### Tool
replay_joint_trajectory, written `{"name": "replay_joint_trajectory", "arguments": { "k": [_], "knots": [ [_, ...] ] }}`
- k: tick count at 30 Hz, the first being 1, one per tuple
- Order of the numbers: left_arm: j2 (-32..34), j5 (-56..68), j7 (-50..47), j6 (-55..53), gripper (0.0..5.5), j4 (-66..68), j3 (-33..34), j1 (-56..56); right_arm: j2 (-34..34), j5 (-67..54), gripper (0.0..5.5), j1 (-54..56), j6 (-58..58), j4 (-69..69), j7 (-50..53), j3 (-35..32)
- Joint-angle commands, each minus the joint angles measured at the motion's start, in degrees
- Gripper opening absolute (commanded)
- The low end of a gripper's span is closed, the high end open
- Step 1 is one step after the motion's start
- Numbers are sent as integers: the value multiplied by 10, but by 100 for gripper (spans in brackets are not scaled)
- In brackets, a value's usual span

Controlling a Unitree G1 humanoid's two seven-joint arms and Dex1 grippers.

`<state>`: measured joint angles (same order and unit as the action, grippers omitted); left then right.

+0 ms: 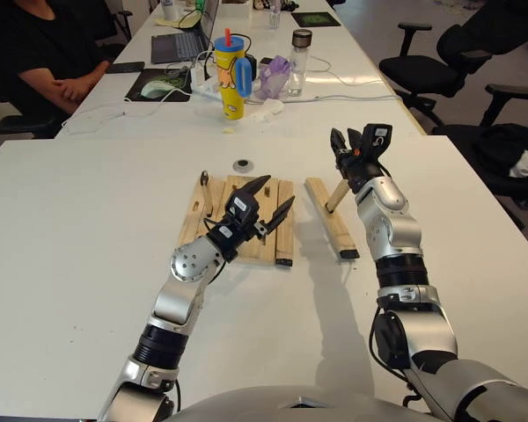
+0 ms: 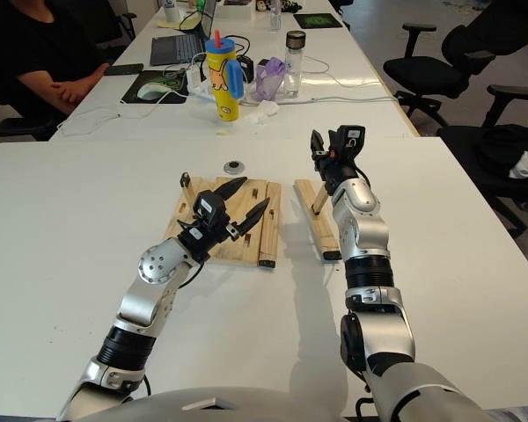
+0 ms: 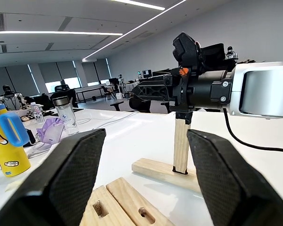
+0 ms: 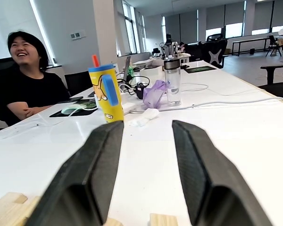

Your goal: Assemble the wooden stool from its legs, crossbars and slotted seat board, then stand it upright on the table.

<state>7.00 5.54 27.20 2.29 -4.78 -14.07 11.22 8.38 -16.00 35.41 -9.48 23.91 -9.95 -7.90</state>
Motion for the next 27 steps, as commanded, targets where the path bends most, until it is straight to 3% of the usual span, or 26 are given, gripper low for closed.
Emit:
{"name": "replay_joint_trajectory", "arguments": {
  "k": [1,5,12,15,19,22,27],
  "knots": [
    [-1,-8,-4,4,320,10,0,14,-5,26,189,-50,4,-13,-1,17],
    [10,-22,-19,6,320,2,9,2,20,78,189,-49,40,-187,17,36],
    [32,-30,-60,-55,320,-104,37,-91,31,94,189,-110,-80,-377,24,67],
    [44,-17,-72,-120,364,-208,41,-176,31,101,192,-160,-137,-460,30,82],
    [52,-65,-129,-233,416,-288,57,-232,15,104,192,-214,-179,-509,56,70],
    [72,-91,-135,-279,440,-271,58,-236,-10,82,192,-223,-196,-497,84,26],
    [116,-118,-109,-259,440,-200,42,-215,-8,96,192,-215,-185,-478,107,0]
  ]
}}
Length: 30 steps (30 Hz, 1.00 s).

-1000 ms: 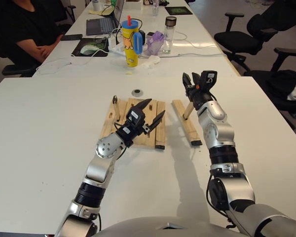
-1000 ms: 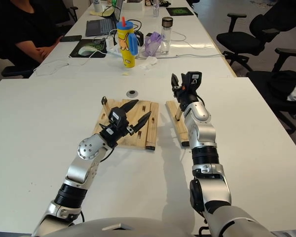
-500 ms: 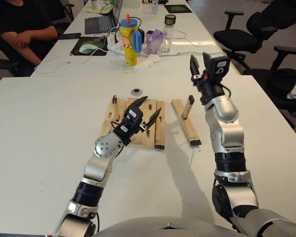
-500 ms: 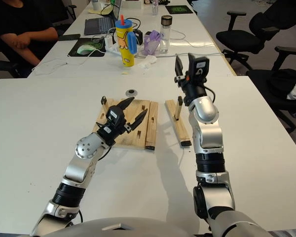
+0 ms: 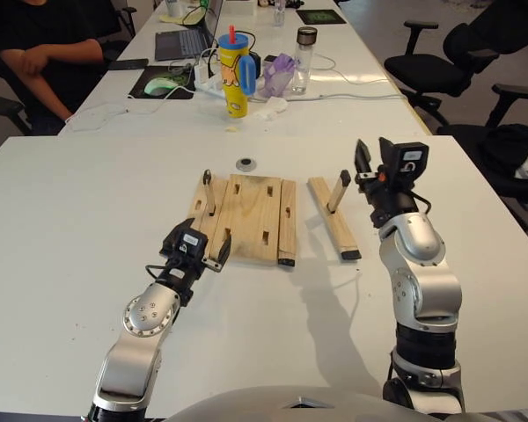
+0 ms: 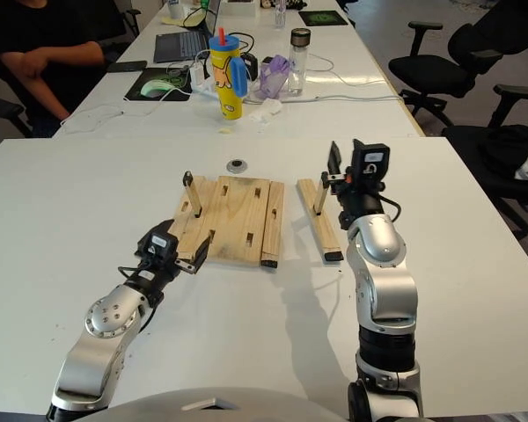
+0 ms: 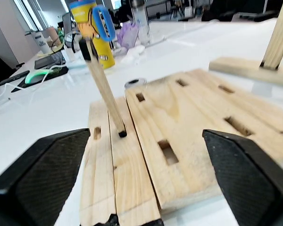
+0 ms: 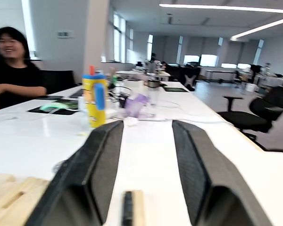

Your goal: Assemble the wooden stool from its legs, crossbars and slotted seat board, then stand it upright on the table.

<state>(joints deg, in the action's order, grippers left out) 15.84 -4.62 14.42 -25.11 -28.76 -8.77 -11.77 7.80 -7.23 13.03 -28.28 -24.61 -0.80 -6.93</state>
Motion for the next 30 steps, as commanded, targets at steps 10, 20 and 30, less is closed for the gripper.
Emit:
{"name": "replay_joint_trajectory", "arguments": {
  "k": [10,20,30],
  "knots": [
    [105,-49,44,64,440,109,21,37,-19,23,192,-24,22,-3,37,-9],
    [102,10,89,51,440,83,43,25,-30,33,192,-41,31,-3,42,5],
    [122,1,101,50,440,97,40,25,-36,38,192,-47,34,5,43,14]
  ]
}}
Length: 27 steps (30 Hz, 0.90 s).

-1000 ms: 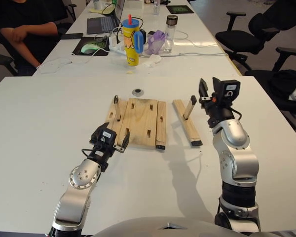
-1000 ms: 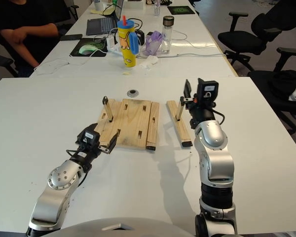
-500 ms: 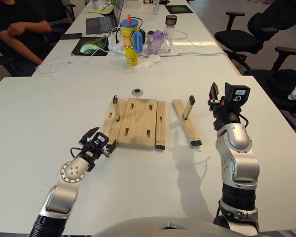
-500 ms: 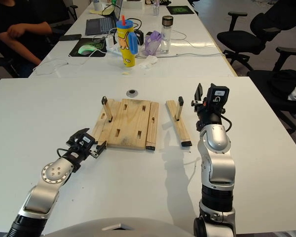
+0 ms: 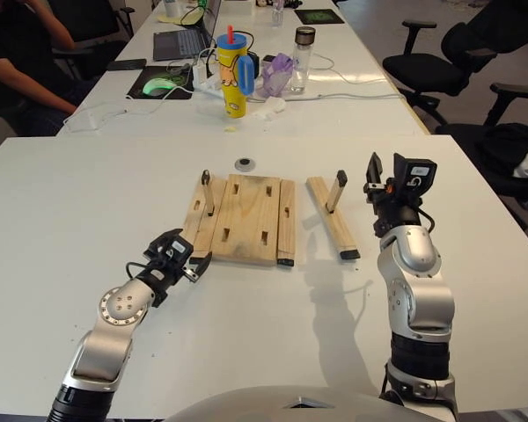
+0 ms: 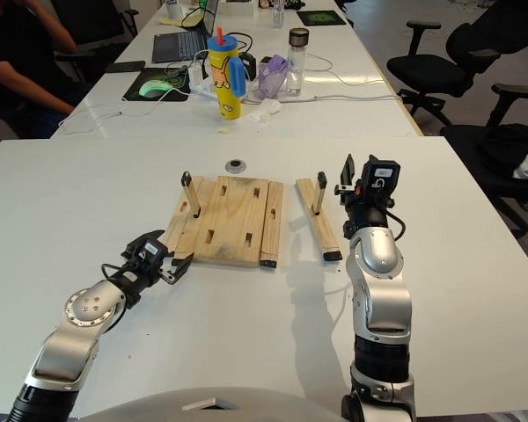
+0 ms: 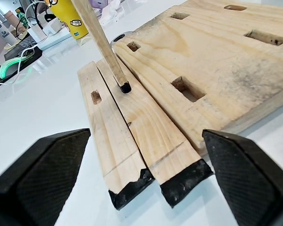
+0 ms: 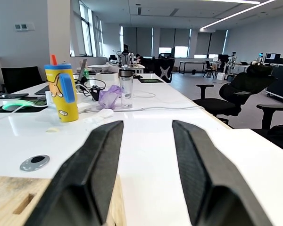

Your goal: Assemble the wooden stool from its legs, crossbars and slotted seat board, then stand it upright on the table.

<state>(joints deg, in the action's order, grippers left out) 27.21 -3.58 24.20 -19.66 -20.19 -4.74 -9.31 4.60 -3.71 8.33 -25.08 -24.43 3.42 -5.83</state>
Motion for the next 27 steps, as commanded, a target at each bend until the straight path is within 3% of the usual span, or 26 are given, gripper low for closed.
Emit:
{"name": "replay_joint_trajectory", "arguments": {
  "k": [1,16,19,24,27],
  "knots": [
    [8,-10,2,-6,440,14,-1,0,-4,3,192,2,1,6,1,4],
    [24,-47,-13,-21,440,64,11,26,-1,6,192,8,-5,15,-6,6],
    [-17,12,-2,-33,440,27,24,40,1,8,192,8,-3,21,-8,7],
    [-99,123,-20,-157,440,-26,58,79,4,12,192,8,2,36,-10,11],
    [-109,141,-35,-196,440,-31,68,101,3,14,192,10,5,42,-12,13]
  ]
}}
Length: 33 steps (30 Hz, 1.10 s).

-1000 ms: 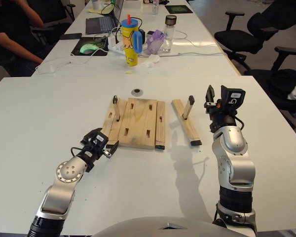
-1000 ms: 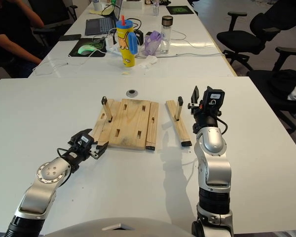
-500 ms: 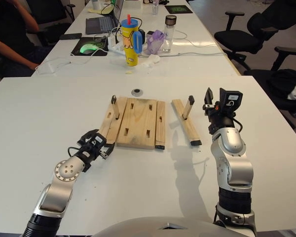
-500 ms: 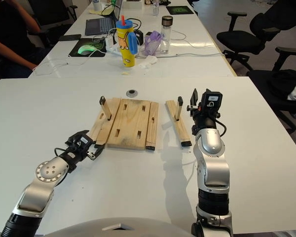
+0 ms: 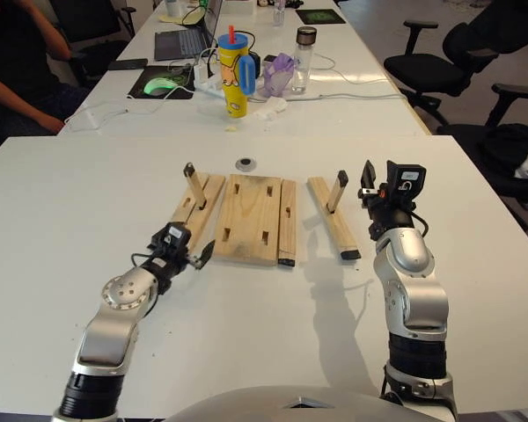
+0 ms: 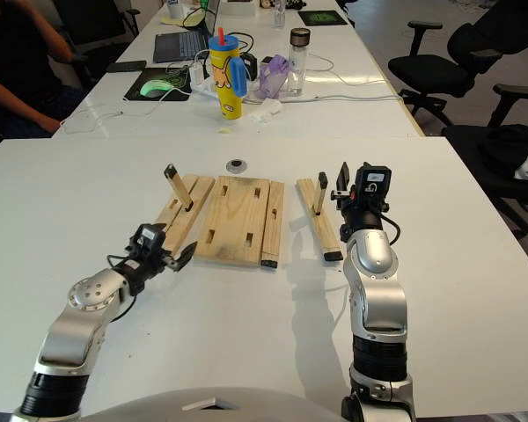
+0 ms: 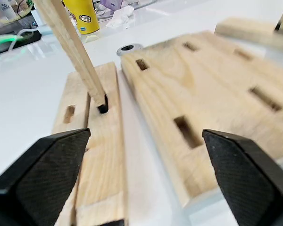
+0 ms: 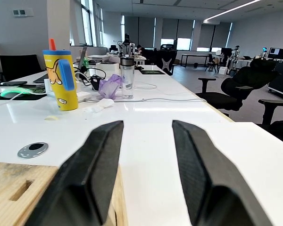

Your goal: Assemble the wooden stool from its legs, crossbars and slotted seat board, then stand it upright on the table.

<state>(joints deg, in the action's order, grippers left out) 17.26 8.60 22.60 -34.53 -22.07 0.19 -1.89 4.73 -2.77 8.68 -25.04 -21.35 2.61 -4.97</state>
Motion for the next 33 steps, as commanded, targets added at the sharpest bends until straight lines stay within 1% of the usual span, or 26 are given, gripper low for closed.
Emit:
{"name": "replay_joint_trajectory", "arguments": {
  "k": [1,5,10,13,16,17,22,27,33],
  "knots": [
    [-9,19,-25,-57,440,-7,23,34,2,5,192,7,5,13,-4,5],
    [-12,25,-48,-97,440,17,38,51,2,6,192,8,5,20,-5,10],
    [-3,22,-52,-134,440,39,26,64,4,6,192,10,5,26,-6,12],
    [-12,28,-59,-149,440,44,33,68,4,7,192,12,4,29,-7,14],
    [-20,37,-66,-165,403,53,47,73,3,8,192,10,3,28,-6,15],
    [-22,41,-68,-171,382,54,50,73,3,8,192,10,3,28,-6,16],
    [-18,42,-79,-201,314,86,56,83,-2,9,192,5,1,22,1,16],
    [-5,30,-81,-194,314,90,37,80,-5,11,192,0,2,23,5,19],
    [12,27,-69,-213,314,113,18,76,-10,14,192,4,-1,26,9,19]
  ]
}}
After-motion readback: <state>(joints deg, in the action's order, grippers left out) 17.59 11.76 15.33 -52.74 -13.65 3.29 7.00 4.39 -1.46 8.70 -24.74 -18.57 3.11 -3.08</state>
